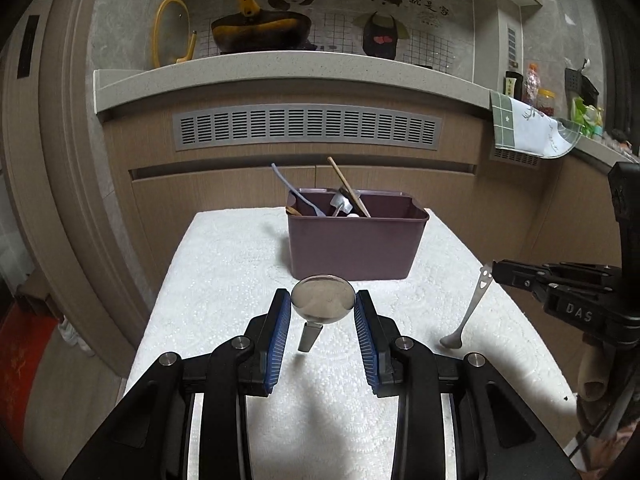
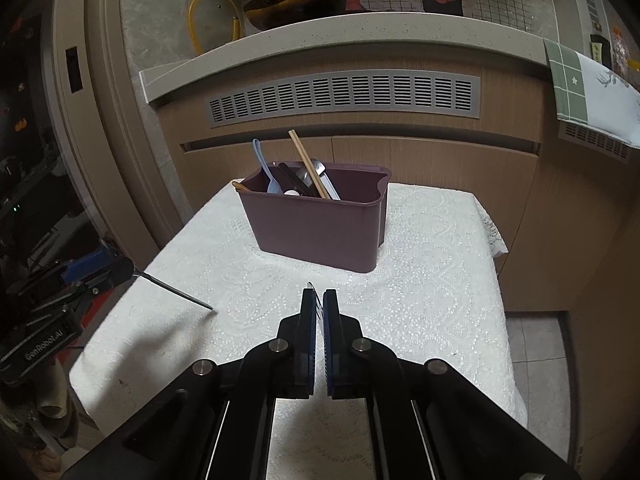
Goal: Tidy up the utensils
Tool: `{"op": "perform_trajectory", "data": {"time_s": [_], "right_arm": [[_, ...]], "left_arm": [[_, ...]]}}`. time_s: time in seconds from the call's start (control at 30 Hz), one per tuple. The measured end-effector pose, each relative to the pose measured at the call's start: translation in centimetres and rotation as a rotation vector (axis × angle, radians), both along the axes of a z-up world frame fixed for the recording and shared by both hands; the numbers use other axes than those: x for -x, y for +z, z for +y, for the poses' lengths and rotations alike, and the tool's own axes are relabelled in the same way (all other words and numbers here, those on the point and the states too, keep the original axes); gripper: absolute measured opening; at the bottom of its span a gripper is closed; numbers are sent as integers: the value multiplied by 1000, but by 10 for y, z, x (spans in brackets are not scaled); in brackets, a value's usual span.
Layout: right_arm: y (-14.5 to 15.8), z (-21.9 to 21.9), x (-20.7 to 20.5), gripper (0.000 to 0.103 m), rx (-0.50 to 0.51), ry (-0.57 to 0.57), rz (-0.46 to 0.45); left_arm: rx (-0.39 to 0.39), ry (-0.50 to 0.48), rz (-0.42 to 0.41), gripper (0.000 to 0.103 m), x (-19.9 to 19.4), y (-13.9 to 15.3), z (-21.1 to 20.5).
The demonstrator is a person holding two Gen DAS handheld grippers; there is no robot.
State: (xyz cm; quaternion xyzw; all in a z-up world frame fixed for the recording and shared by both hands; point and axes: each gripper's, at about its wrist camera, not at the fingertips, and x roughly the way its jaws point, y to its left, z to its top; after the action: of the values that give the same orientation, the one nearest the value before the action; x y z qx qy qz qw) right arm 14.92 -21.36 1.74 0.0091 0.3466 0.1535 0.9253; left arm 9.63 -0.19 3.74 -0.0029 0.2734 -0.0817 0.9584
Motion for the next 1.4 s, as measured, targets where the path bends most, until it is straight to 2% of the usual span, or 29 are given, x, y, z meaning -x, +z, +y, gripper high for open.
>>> {"op": "perform_trajectory", "data": {"time_s": [0.17,0.33,0.43,0.6,0.67,0.7,0.73,0.77,0.8,0.87,0.9,0.93,1.03,1.1,1.27,1.3,1.4], "right_arm": [[-24,7,-18,4,-6,39,64],[-40,30,-61,5,38,101,69],[-52,49,-99,17,55,157,114],[-80,75,-129,18,142,224,201],[-88,80,-131,26,174,240,212],[-92,82,-133,36,185,238,216],[-96,82,-135,41,189,235,223],[-100,84,-138,41,190,238,235],[-104,86,-141,40,192,240,233],[-112,90,-144,30,212,225,240],[-111,91,-142,16,226,218,224],[-110,93,-140,16,224,217,156],[-96,86,-123,16,193,204,127],[-79,75,-108,16,137,193,100],[-34,41,-61,15,15,155,-18],[-25,35,-51,0,-11,149,-41],[-9,24,-32,1,-48,152,-89]], "left_arm": [[4,1,20,34,-3,-3,2],[11,7,46,34,-12,-9,7],[14,26,43,34,-17,-10,14],[45,44,64,34,-26,-9,30],[52,47,68,34,-30,-9,35],[55,48,69,34,-31,-9,37],[60,48,71,34,-33,-10,39],[63,47,71,34,-34,-9,39],[67,47,71,34,-35,-9,40],[68,45,71,34,-37,-9,40],[68,43,71,34,-38,-9,40],[68,42,71,34,-38,-9,40],[64,38,70,34,-38,-9,39],[65,38,71,34,-38,-8,39],[73,37,67,33,-37,-5,37],[73,36,65,33,-36,-4,36],[70,32,58,33,-36,-1,35]]}}
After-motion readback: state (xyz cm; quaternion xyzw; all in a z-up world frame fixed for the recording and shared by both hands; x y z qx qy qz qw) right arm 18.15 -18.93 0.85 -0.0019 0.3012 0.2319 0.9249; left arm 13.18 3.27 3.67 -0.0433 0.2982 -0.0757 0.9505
